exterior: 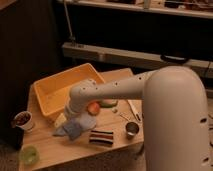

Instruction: Place sponge in plastic cup

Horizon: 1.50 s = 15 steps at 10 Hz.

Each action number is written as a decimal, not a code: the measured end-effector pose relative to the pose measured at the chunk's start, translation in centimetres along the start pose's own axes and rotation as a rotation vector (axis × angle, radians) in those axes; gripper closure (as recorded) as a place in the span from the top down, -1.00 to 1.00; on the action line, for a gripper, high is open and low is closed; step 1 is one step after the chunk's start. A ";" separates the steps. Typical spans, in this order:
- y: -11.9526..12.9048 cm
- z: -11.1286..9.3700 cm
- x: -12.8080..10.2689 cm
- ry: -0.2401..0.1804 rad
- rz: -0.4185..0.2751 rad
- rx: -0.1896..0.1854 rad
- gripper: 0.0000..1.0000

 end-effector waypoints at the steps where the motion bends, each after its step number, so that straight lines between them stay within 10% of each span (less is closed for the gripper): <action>1: 0.0 0.0 0.0 0.000 0.000 0.000 0.60; 4: -0.5 -0.2 -0.1 0.017 -0.018 0.022 0.60; 8: -2.0 1.4 -0.3 0.104 -0.079 0.229 0.60; 15: -0.7 7.1 -0.8 0.135 -0.110 0.124 0.58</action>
